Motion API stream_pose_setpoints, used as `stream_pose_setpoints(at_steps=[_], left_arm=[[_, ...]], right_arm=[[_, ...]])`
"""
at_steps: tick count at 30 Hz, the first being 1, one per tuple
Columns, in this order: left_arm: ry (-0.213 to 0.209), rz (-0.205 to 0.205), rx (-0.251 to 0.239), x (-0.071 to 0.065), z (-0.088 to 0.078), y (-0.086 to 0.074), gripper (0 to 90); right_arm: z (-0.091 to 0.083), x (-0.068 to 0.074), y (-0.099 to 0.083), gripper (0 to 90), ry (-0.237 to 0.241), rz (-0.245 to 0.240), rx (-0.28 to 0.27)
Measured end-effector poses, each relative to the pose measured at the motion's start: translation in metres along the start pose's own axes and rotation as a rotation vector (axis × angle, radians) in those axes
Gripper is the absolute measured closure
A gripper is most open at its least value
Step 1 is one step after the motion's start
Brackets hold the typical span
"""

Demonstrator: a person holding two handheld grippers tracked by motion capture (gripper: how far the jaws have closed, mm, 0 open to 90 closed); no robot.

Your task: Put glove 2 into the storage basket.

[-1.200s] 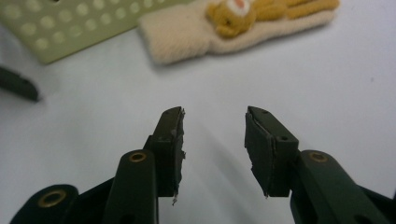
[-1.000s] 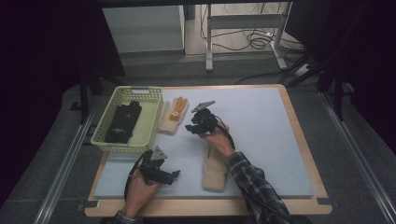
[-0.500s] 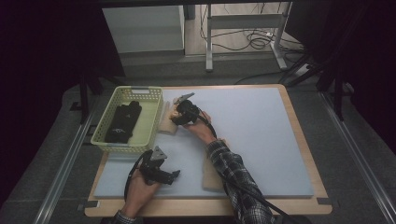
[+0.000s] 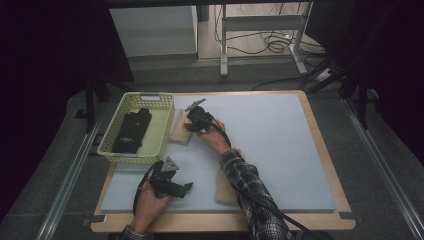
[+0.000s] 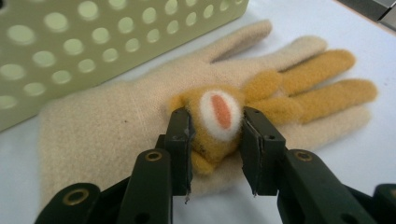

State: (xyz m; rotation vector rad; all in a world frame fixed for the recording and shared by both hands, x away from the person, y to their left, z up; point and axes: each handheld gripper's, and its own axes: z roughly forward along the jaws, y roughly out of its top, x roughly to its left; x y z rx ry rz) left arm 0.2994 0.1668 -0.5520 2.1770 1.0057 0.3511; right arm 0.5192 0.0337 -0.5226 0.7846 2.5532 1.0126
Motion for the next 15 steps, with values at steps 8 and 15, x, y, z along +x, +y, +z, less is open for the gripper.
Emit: stream_pose_setpoints(at_steps=[8, 15], left_arm=[[0.0, -0.001, 0.0, 0.0, 0.0, 0.0, 1.1], [0.0, 0.001, 0.0, 0.0, 0.0, 0.0, 1.1]], right_arm=[[-0.03, 0.004, -0.004, 65.1, 0.055, 0.0, -0.051], [-0.053, 0.01, -0.004, 65.1, 0.08, -0.014, -0.076]])
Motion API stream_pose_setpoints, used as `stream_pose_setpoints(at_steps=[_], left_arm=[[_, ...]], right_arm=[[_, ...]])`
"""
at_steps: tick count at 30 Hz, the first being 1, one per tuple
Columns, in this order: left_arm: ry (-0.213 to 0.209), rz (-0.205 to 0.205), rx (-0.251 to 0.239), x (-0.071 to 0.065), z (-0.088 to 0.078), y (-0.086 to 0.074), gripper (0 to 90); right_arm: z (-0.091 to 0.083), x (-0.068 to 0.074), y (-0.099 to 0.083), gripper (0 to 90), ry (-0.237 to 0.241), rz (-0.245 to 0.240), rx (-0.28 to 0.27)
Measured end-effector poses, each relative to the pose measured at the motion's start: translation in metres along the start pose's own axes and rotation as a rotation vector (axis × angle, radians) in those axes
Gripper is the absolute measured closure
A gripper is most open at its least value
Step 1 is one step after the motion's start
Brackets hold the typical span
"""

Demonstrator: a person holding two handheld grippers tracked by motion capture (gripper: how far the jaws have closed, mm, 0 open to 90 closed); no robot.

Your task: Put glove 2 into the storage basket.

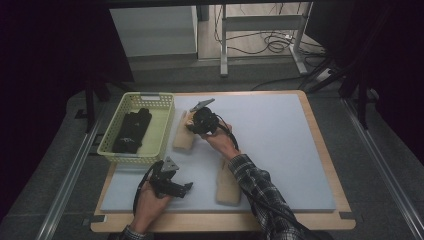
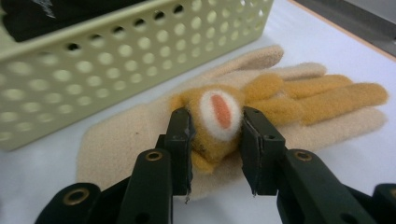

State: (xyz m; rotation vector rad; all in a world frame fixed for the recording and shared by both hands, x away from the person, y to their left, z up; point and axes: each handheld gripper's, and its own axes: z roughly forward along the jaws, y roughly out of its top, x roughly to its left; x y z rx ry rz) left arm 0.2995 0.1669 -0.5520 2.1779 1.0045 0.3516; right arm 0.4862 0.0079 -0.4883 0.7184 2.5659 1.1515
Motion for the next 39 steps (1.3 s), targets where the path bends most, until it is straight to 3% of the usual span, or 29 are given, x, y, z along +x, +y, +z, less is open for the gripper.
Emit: stream_pose_setpoints(at_steps=[8, 19, 26, 29, 30, 39], left_arm=[[0.001, 0.001, 0.002, 0.0, 0.0, 0.0, 1.1], [0.001, 0.006, 0.002, 0.0, 0.0, 0.0, 1.1], [0.002, 0.005, -0.002, 0.0, 0.0, 0.0, 1.1], [0.002, 0.005, -0.002, 0.0, 0.0, 0.0, 1.1], [0.001, 0.005, -0.002, 0.0, 0.0, 0.0, 1.1], [0.0, 0.003, 0.0, 0.0, 0.0, 0.0, 1.1]], right_arm=[[-0.033, 0.008, -0.004, 65.1, 0.032, -0.016, -0.036], [-0.095, 0.02, -0.02, 65.1, 0.064, -0.035, -0.089], [-0.142, 0.028, -0.051, 65.1, 0.074, -0.036, -0.088], [-0.152, 0.03, -0.06, 65.1, 0.075, -0.031, -0.088], [-0.164, 0.032, -0.071, 65.1, 0.071, -0.029, -0.088], [-0.198, 0.045, -0.111, 65.1, 0.071, -0.031, -0.079]])
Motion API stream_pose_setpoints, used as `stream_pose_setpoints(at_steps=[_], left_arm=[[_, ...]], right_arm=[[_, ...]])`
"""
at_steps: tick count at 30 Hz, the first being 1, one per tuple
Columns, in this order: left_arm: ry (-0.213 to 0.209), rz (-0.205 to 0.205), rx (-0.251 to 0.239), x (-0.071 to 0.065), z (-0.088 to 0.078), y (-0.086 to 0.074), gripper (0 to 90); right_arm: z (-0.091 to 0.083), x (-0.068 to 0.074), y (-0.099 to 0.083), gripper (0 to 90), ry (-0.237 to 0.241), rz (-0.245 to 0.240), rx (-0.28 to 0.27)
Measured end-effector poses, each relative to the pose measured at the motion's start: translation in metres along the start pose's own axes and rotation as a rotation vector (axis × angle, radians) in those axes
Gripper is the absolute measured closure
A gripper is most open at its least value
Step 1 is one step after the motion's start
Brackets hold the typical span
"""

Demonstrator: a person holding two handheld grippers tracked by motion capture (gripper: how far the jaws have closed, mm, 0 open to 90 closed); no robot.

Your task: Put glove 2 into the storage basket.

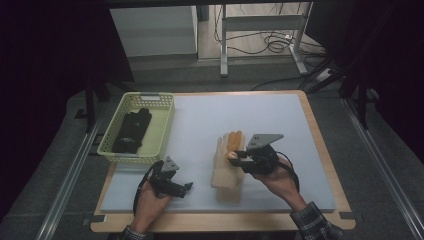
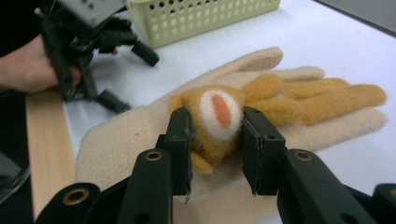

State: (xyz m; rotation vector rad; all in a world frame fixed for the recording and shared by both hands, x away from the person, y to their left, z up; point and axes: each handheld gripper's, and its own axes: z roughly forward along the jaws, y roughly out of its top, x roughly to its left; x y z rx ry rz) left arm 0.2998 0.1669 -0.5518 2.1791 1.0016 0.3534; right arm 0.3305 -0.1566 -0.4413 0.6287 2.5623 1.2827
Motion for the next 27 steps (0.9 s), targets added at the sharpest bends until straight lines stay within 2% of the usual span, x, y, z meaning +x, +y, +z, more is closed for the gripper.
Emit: stream_pose_setpoints(at_steps=[1, 5, 11, 13, 15, 17, 20, 21, 25, 27], left_arm=[[0.0, -0.001, 0.0, 0.0, 0.0, 0.0, 1.1], [0.002, -0.001, -0.002, 0.0, 0.0, 0.0, 1.1], [0.001, 0.001, -0.001, 0.0, 0.0, 0.0, 1.1], [0.001, 0.001, -0.001, 0.0, 0.0, 0.0, 1.1], [0.001, 0.001, -0.001, 0.0, 0.0, 0.0, 1.1], [0.001, 0.001, -0.001, 0.0, 0.0, 0.0, 1.2], [0.001, 0.001, -0.001, 0.0, 0.0, 0.0, 1.1], [0.001, 0.001, -0.001, 0.0, 0.0, 0.0, 1.2], [0.002, -0.003, -0.003, 0.0, 0.0, 0.0, 1.4], [0.007, -0.006, -0.008, 0.0, -0.001, 0.0, 2.8]], right_arm=[[-0.002, 0.003, -0.008, 65.0, 0.0, -0.005, 0.007], [0.002, 0.004, -0.019, 65.0, 0.016, 0.004, 0.014], [0.022, 0.005, -0.04, 64.5, 0.04, 0.026, 0.054], [0.031, 0.005, -0.053, 59.4, 0.022, 0.038, 0.071], [0.03, 0.004, -0.054, 57.0, 0.029, 0.053, 0.061], [0.025, 0.003, -0.053, 47.6, 0.024, 0.074, 0.047], [0.011, 0.002, -0.052, 45.2, 0.01, 0.08, 0.014], [0.007, 0.0, -0.054, 48.9, 0.009, 0.086, 0.01], [-0.003, -0.003, -0.07, 76.4, -0.008, 0.109, 0.04], [0.0, -0.001, -0.086, 84.8, 0.016, 0.132, 0.049]])
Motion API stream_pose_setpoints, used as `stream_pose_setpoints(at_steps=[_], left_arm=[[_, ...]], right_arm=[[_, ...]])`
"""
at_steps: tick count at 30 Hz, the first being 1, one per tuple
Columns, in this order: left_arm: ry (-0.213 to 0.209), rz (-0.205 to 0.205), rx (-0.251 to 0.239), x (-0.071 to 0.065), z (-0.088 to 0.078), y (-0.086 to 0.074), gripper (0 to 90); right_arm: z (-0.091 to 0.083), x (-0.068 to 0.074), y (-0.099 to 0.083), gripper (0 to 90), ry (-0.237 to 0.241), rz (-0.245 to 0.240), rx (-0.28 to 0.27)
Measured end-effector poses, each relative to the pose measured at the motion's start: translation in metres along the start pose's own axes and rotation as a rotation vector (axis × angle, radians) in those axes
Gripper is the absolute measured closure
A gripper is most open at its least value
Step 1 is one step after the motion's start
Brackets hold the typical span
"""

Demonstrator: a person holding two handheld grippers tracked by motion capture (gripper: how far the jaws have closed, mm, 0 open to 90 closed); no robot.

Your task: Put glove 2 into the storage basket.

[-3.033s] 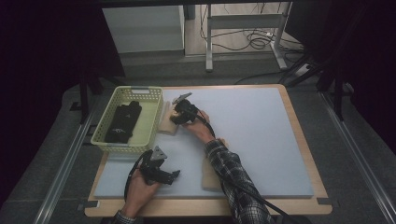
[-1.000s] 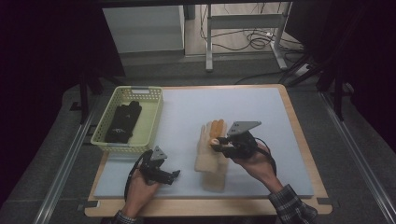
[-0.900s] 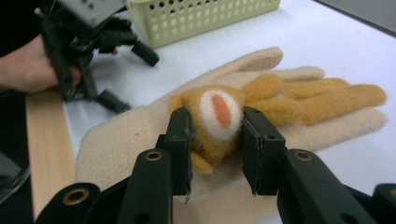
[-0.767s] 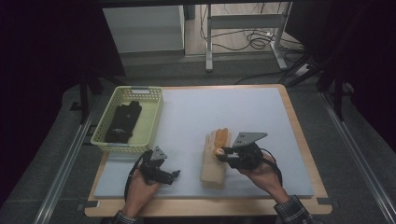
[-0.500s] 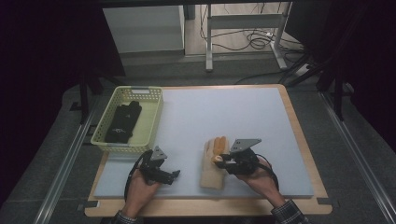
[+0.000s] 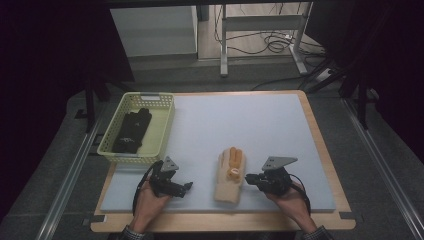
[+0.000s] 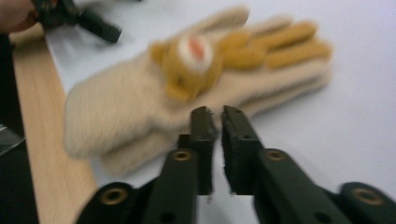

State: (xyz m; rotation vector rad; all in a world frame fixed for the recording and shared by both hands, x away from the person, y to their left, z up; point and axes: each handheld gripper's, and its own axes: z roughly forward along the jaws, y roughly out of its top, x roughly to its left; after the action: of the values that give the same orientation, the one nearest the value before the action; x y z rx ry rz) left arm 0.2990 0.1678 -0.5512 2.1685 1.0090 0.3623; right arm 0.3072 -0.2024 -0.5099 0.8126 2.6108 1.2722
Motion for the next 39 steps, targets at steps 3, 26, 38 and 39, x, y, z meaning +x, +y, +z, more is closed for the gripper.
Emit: stream_pose_setpoints(at_steps=[3, 26, 38, 39], left_arm=[[0.008, -0.009, 0.006, 0.001, -0.002, -0.001, 2.8], [0.043, -0.042, 0.017, 0.019, -0.014, -0.015, 0.0], [0.045, -0.049, 0.014, 0.018, -0.014, -0.016, 0.0], [0.045, -0.05, 0.013, 0.018, -0.014, -0.016, 0.0]], right_arm=[[0.006, 0.003, -0.007, 85.6, 0.015, -0.004, 0.019], [0.081, 0.051, 0.025, 88.3, -0.025, -0.158, 0.053], [0.042, 0.024, 0.015, 74.5, -0.088, -0.075, 0.01], [0.037, 0.019, 0.014, 73.3, -0.104, -0.067, 0.005]])
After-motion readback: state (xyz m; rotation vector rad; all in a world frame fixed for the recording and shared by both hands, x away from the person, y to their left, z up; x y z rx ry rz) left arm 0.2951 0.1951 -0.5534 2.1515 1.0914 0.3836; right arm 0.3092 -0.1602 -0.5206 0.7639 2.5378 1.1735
